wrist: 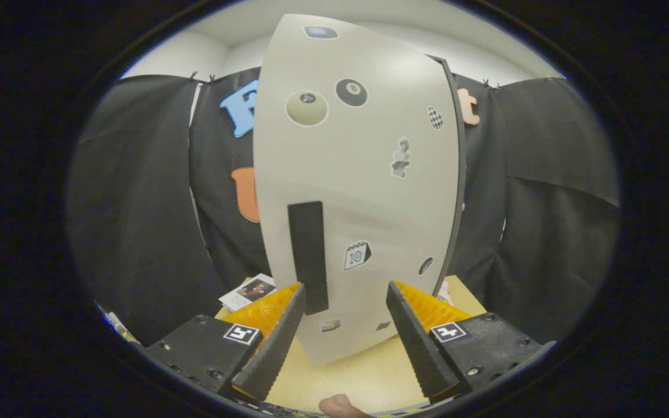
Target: Open the shoe cabinet door, grab the shoes and put them into the shoe cabinet, then close the shoe cabinet door.
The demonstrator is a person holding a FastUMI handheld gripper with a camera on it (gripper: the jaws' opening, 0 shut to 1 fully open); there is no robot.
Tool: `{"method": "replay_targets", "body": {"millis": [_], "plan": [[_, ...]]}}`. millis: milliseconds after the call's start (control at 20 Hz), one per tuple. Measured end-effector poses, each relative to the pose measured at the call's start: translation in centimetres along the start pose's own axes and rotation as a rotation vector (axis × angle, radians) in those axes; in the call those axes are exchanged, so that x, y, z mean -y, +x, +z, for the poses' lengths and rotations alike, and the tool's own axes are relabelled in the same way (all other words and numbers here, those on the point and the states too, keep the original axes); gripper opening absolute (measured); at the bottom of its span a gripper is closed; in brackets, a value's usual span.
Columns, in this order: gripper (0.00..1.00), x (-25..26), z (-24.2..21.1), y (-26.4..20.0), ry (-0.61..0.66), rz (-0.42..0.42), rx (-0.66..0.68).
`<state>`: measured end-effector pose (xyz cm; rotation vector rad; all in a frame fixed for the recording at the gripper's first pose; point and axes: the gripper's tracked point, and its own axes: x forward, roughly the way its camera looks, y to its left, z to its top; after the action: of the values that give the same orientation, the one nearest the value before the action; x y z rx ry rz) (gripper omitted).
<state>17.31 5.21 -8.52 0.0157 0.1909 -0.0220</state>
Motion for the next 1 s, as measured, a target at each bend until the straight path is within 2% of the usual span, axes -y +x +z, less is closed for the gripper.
{"method": "replay_targets", "body": {"millis": [200,450,1000], "plan": [[0.93,-1.1,-0.8,-0.8,0.004,0.000,-0.023],[0.93,-0.1,-1.4,-2.9,0.014,-0.001,-0.023],[0.94,1.9,0.6,-11.2,-0.018,0.017,0.007]]}}
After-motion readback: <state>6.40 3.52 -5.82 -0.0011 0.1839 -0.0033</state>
